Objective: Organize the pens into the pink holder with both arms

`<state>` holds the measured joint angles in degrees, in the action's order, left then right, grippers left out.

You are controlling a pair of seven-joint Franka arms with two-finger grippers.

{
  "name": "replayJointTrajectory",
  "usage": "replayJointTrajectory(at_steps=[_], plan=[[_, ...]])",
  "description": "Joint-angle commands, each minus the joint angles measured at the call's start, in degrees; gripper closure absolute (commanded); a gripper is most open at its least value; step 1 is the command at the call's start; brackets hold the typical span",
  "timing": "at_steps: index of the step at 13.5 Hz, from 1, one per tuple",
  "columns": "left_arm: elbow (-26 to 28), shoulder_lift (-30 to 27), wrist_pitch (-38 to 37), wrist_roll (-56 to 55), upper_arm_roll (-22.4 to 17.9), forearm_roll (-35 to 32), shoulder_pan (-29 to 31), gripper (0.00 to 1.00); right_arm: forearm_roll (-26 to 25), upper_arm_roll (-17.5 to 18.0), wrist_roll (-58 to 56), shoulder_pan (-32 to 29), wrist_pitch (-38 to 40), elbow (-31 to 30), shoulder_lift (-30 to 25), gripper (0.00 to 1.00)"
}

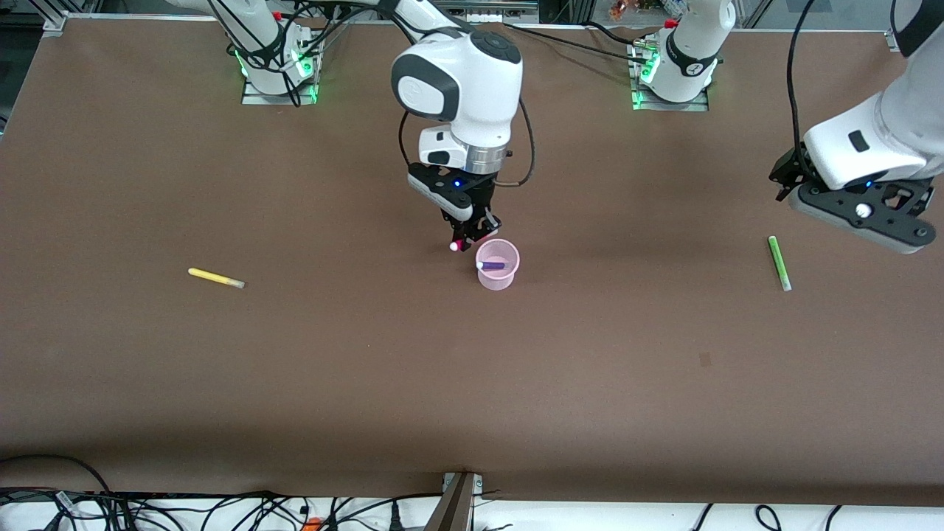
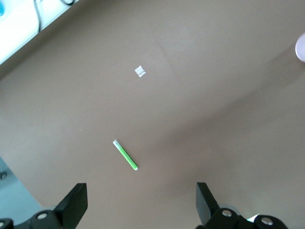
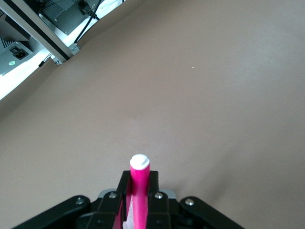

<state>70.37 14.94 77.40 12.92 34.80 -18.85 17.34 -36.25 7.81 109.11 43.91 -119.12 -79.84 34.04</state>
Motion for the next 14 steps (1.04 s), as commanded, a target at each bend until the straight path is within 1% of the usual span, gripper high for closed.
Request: replayJointTrajectory(at_steps=[1, 2, 3, 4, 5, 6, 7, 10, 12, 13, 14], plan=[[9.22, -7.71, 3.52, -4.64, -13.99, 8.44, -7.11, 0.00, -2.60, -3.93, 1.45, 3.98, 1.44, 3.64, 4.63, 1.00], [13.87, -10.34, 7.72, -5.53, -19.89, 11.79, -10.02, 0.00, -2.60, -5.43, 1.45, 4.95, 1.44, 3.64, 5.07, 1.00], [18.70, -12.63, 12.38, -5.54, -23.51, 13.99, -12.31, 0.00, -2.60, -5.96, 1.54, 5.66, 1.44, 3.64, 5.42, 1.00], [23.71, -15.70, 17.30, -5.63, -26.33, 14.89, -14.33, 0.00, -2.69, -5.97, 1.54, 5.84, 1.44, 3.81, 5.69, 1.00], [28.63, -18.51, 22.04, -5.71, -27.93, 15.42, -15.92, 0.00, -2.77, -6.14, 1.63, 6.27, 1.44, 4.08, 6.30, 1.00], [31.29, -20.11, 23.66, -6.32, -28.55, 16.29, -16.11, 0.00, -3.47, -7.01, 2.41, 6.80, 1.26, 4.69, 6.83, 1.00], [31.93, -20.91, 23.59, -8.33, -29.95, 18.30, -16.20, 0.00, -3.65, -7.20, 3.38, 7.24, 1.18, 5.65, 7.62, 1.00], [31.85, -21.62, 23.24, -10.28, -30.40, 18.24, -16.98, 0.00, -3.65, -7.20, 3.47, 7.33, 1.09, 6.80, 8.50, 0.99], [31.85, -21.53, 22.45, -10.28, -30.93, 17.97, -16.99, 0.00, -3.65, -7.20, 3.47, 7.33, 1.00, 6.98, 8.85, 0.94], [31.67, -21.53, 21.92, -10.37, -31.02, 17.80, -16.99, 0.00, -3.65, -7.20, 3.47, 7.33, 0.91, 6.98, 8.85, 0.81], [31.32, -21.36, 21.83, -10.55, -31.02, 17.71, -17.08, 0.00, -3.65, -7.20, 3.47, 7.33, 0.91, 6.98, 8.94, 0.64]])
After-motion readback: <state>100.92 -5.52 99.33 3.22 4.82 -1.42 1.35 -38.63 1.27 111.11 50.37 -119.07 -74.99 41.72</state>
